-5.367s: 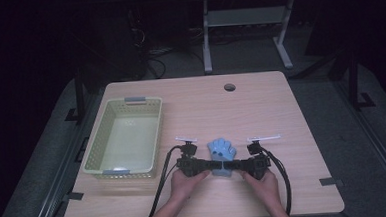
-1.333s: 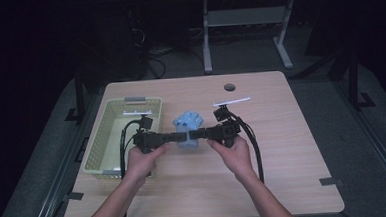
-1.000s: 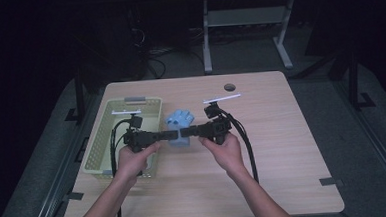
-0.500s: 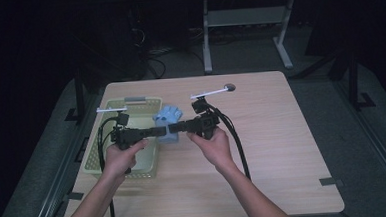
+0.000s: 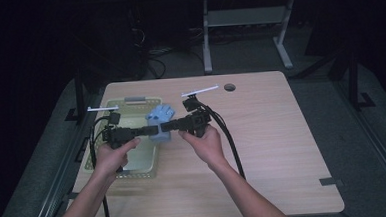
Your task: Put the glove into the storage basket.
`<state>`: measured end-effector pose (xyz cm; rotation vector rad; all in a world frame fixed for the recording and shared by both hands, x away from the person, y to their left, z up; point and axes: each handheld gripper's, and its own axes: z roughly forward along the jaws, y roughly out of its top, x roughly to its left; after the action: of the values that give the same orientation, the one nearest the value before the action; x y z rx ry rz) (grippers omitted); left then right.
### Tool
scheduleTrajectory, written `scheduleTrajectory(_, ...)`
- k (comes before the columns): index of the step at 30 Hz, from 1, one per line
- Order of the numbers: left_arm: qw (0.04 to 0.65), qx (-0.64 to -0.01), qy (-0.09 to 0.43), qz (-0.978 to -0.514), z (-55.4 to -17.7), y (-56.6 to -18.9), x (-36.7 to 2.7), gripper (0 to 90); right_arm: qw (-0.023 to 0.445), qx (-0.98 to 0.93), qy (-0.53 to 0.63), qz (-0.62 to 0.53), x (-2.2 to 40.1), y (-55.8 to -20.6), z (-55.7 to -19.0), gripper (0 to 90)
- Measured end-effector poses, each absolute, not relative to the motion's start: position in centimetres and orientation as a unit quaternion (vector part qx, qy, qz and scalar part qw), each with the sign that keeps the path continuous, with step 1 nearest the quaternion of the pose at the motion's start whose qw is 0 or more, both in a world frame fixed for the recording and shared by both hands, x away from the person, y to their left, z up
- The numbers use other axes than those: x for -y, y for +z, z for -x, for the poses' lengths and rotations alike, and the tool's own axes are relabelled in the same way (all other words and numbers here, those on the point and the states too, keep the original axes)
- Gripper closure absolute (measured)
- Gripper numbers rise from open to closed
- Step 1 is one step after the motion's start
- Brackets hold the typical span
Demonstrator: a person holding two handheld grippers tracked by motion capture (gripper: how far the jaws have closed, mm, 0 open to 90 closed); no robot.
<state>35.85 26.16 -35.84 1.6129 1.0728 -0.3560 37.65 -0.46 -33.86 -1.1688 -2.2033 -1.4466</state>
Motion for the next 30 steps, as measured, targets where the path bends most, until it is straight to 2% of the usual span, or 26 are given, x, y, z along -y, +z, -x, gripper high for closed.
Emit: scheduleTrajectory(30, 0.527, -0.483, -0.143, -0.685, -35.8, -36.2, -31.0, 73.1, 0.159, 0.758, -0.494, 0.394, -4.6, -35.4, -38.6, 74.0)
